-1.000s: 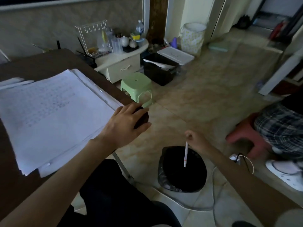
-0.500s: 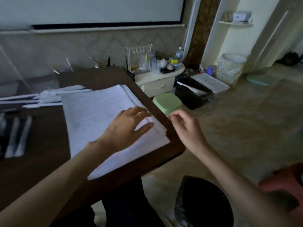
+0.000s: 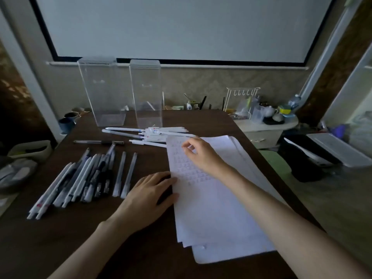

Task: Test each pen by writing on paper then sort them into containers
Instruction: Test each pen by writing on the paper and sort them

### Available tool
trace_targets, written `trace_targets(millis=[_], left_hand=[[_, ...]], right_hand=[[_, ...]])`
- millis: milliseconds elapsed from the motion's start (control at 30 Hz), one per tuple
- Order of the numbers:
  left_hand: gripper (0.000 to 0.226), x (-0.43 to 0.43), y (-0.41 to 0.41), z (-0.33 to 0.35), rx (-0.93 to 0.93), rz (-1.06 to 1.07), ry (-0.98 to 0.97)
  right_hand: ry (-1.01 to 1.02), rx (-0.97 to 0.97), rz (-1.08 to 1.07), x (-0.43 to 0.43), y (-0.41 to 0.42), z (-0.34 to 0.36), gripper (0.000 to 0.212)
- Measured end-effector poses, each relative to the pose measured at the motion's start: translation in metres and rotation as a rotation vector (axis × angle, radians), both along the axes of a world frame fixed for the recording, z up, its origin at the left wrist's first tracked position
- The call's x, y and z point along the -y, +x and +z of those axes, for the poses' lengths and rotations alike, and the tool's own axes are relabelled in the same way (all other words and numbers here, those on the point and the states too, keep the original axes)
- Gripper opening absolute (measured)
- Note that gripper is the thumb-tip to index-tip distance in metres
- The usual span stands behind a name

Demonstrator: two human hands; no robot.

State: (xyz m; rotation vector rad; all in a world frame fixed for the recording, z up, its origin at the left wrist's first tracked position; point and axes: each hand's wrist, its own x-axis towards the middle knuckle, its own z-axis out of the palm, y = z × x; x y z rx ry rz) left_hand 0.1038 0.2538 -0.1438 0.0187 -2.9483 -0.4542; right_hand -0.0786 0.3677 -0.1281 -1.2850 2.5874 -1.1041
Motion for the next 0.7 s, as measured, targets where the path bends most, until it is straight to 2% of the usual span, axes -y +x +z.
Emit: trace_targets(millis=[233, 333, 400, 467, 533, 667, 700], left_hand=[[0.066, 0.004, 0.000, -0.004, -0.010, -0.003, 0.027], [0.052, 0.006, 0.000, -0.005, -0.052, 0.073, 0.042], [0.052, 0.007, 0.000, -0.004, -0.053, 0.107, 0.041], [0.054, 0.006, 0.000, -0.004, -0.037, 0.108, 0.032], [0.052, 0.006, 0.000, -0.003, -0.042, 0.104, 0.046], [0.049, 0.007, 0.000, -0.002, -0.048, 0.106, 0.064], [0.049, 0.007, 0.000, -0.002, -0.050, 0.103, 0.070]], right_hand=[[0.105, -0.187, 0.092, 0.075, -0.011, 0.006, 0.018], [0.245, -0.294, 0.031, 0.091, -0.013, -0.002, 0.027], [0.322, -0.340, -0.018, 0.099, -0.014, -0.007, 0.027], [0.314, -0.365, -0.057, 0.105, -0.013, -0.008, 0.022], [0.180, -0.274, -0.087, 0.109, -0.010, -0.005, 0.020], [-0.324, 0.351, 0.048, 0.101, -0.002, 0.022, 0.005], [-0.414, 0.454, 0.079, 0.093, -0.001, 0.029, 0.005]])
